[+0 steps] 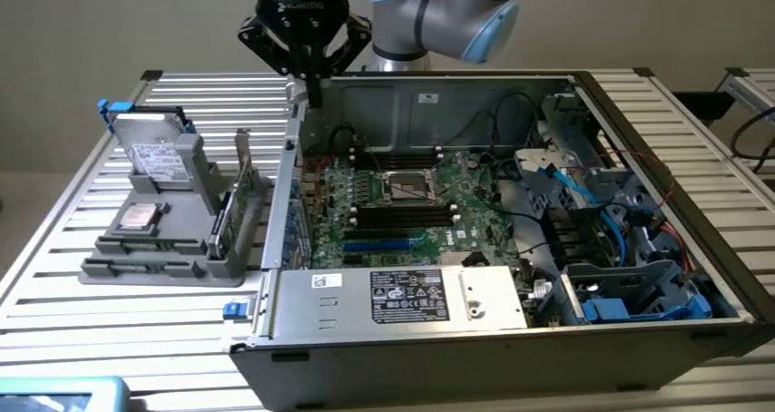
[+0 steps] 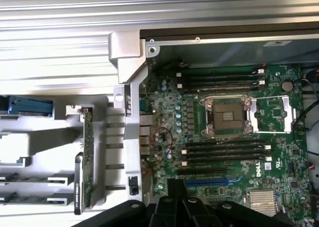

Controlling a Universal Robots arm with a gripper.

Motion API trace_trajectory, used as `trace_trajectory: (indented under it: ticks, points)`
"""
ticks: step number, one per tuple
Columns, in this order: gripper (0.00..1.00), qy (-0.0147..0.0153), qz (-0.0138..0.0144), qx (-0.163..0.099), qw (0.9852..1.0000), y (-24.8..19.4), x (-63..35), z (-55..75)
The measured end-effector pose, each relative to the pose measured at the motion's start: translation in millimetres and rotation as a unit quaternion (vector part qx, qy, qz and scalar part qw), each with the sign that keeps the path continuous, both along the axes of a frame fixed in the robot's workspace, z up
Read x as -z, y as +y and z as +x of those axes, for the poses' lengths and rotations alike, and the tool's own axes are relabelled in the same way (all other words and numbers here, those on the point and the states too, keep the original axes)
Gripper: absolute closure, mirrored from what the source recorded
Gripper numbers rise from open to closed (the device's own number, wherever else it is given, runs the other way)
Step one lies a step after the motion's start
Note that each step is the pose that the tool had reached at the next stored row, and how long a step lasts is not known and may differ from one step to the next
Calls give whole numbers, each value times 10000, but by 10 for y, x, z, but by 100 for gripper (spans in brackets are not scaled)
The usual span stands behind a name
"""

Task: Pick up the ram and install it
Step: 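Reach for the ram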

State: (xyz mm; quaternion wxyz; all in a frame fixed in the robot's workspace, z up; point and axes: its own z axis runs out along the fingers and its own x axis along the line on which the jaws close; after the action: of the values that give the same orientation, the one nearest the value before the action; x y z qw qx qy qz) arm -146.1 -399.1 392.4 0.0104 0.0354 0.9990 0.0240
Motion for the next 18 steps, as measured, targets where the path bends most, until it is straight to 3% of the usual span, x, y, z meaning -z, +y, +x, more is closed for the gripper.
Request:
trace_trajectory:
  ticks: [18]
  points:
    - [89, 0, 0, 1, 10000, -18, 40, -816]
